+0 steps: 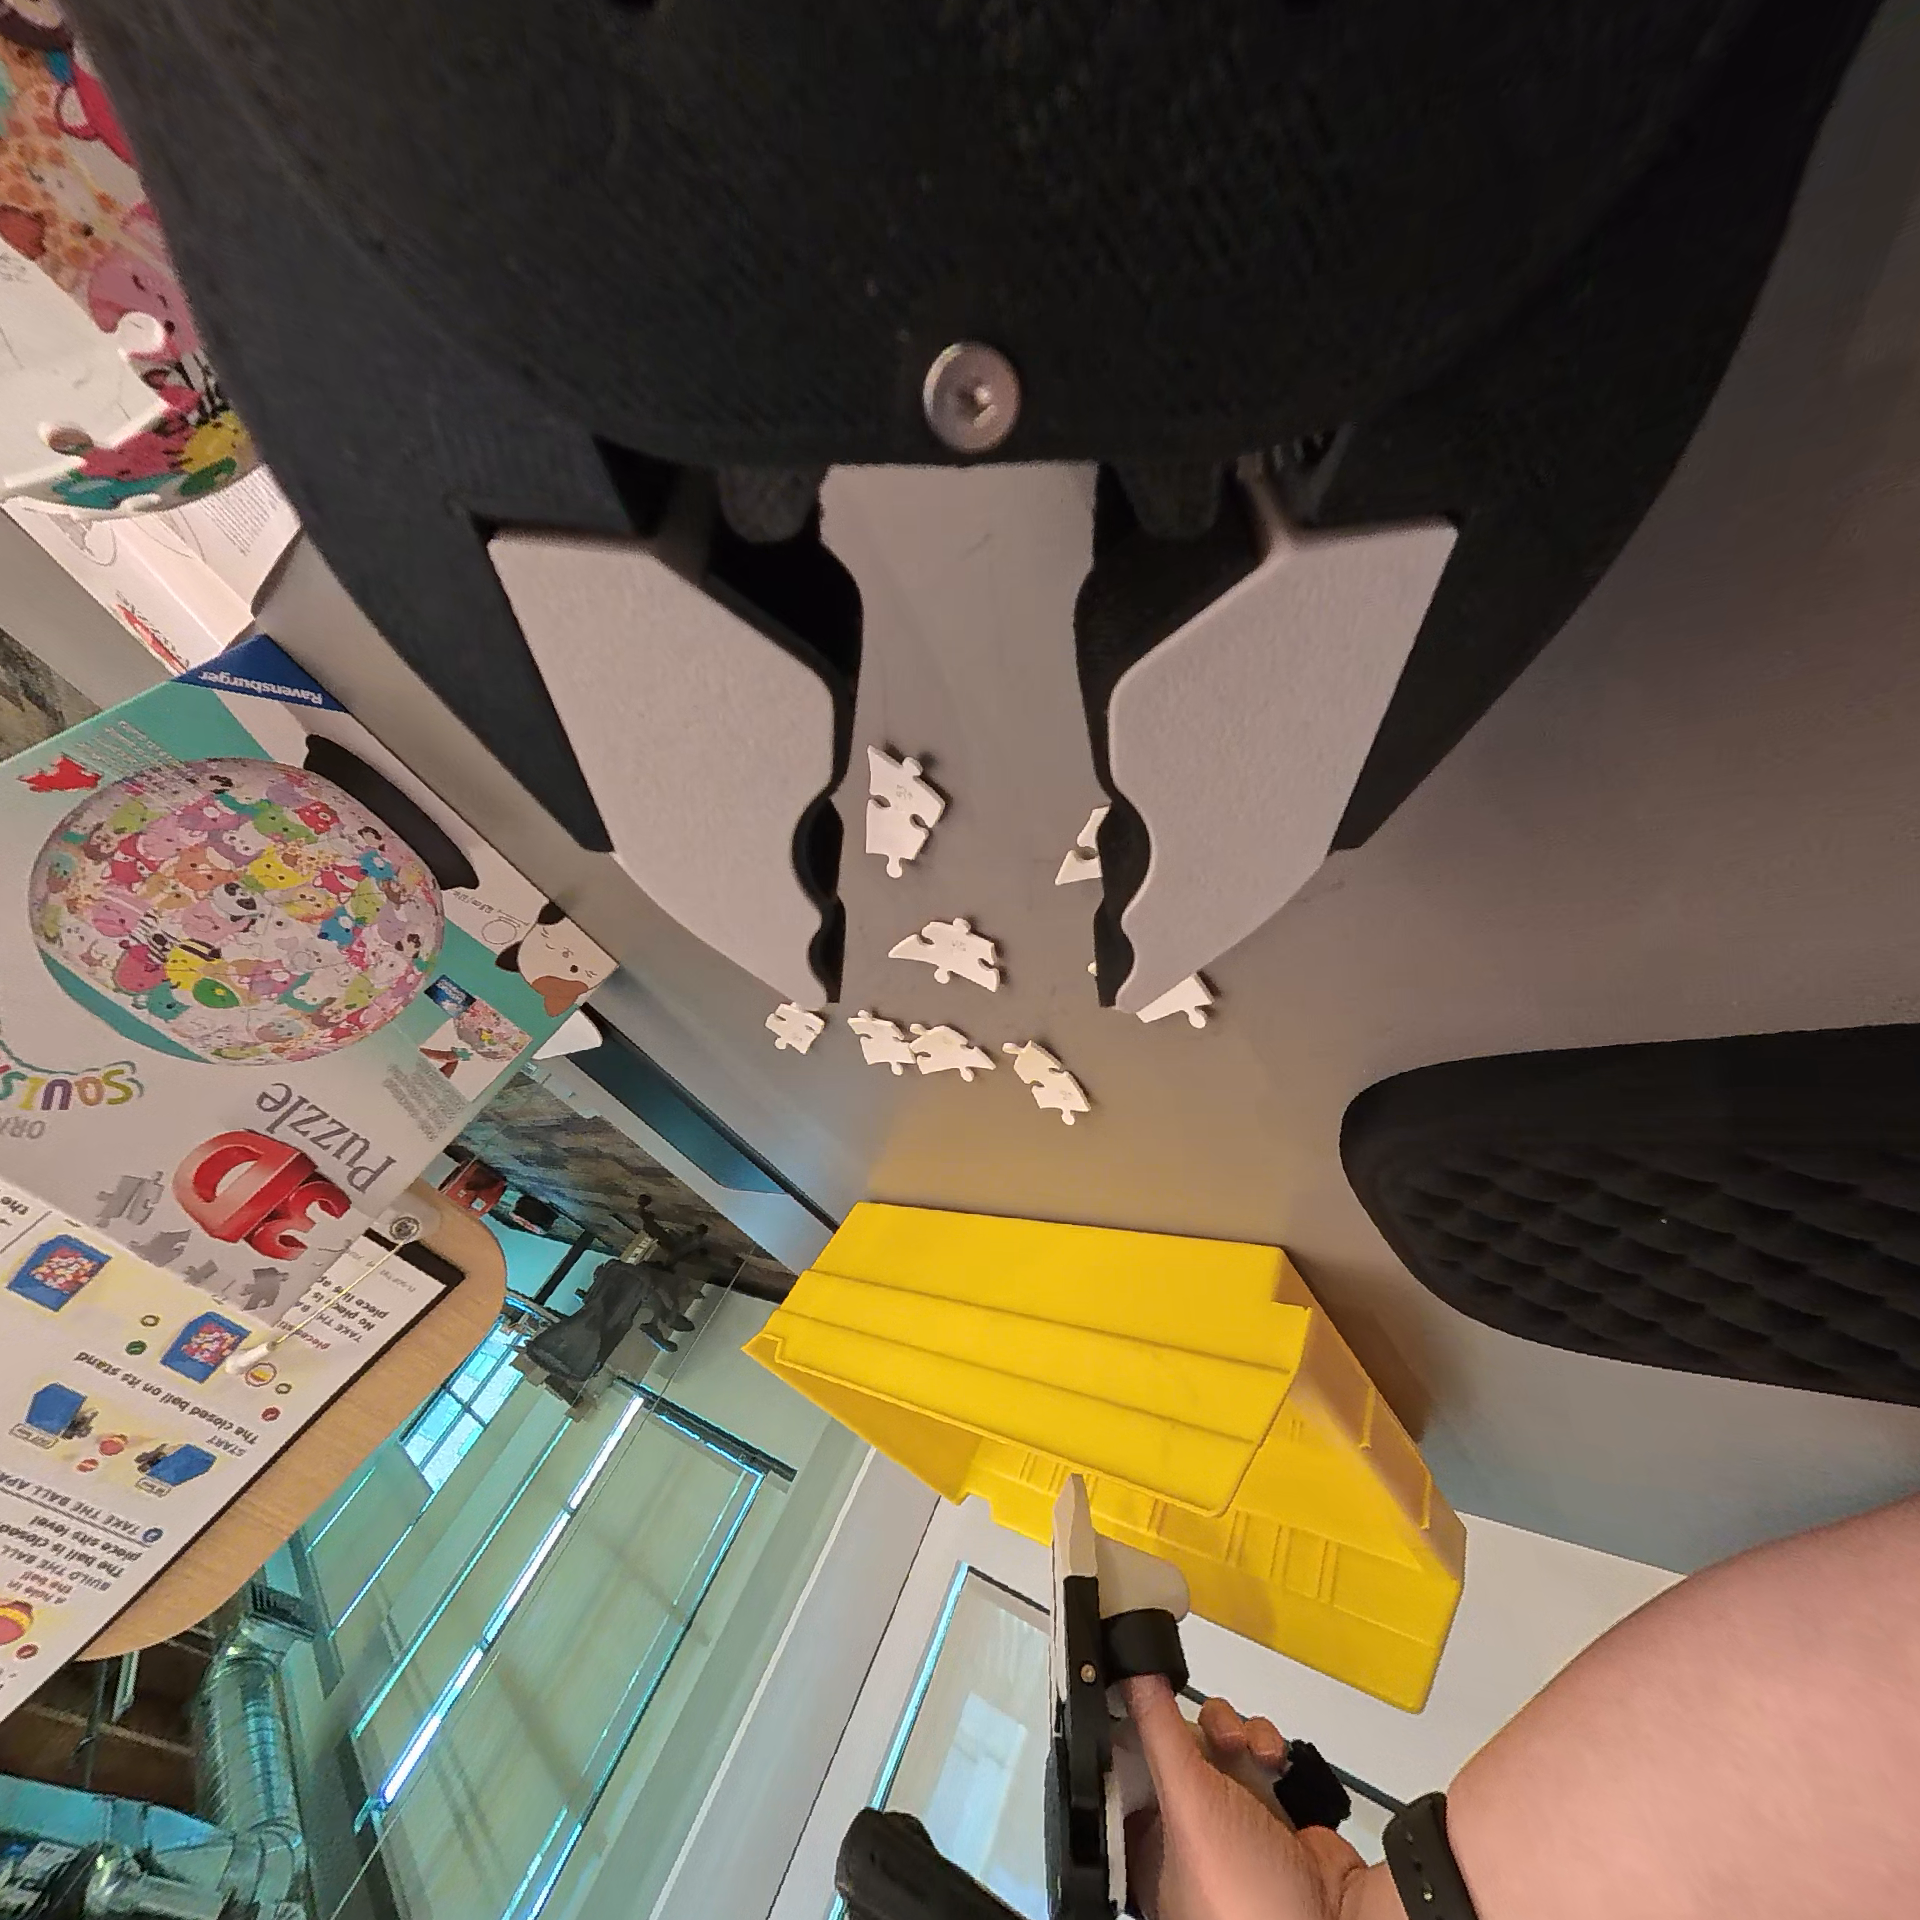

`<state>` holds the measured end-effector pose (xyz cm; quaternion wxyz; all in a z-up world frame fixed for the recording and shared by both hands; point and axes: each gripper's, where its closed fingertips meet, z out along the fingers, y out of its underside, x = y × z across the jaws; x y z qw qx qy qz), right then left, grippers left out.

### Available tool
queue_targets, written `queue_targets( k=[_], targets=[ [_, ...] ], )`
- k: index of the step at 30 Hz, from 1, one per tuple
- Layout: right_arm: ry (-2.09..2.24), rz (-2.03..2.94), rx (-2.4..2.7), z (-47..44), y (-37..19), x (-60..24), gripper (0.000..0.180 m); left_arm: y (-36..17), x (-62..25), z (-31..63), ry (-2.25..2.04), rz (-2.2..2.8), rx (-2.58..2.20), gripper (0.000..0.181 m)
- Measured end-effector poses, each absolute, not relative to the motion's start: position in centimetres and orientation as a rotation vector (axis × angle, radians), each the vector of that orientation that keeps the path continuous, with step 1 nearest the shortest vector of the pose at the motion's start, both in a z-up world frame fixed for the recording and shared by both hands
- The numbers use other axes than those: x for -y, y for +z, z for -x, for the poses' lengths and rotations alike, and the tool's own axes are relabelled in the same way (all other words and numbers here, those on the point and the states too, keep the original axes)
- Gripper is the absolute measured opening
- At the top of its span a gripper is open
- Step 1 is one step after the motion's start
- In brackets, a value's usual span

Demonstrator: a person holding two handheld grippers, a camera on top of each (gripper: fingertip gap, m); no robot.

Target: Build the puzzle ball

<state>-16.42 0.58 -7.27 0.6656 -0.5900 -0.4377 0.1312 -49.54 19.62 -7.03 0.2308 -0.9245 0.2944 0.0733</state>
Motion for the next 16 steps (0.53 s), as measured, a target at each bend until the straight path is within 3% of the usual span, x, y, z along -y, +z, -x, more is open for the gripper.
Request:
queue_targets(
  k=[16],
  targets=[
    [0.298,1.333,0.989,16.42,-7.3,-0.59,0.047,-7.63,-19.02,49.59,0.205,2.585,-0.84,0.029]
  ],
)
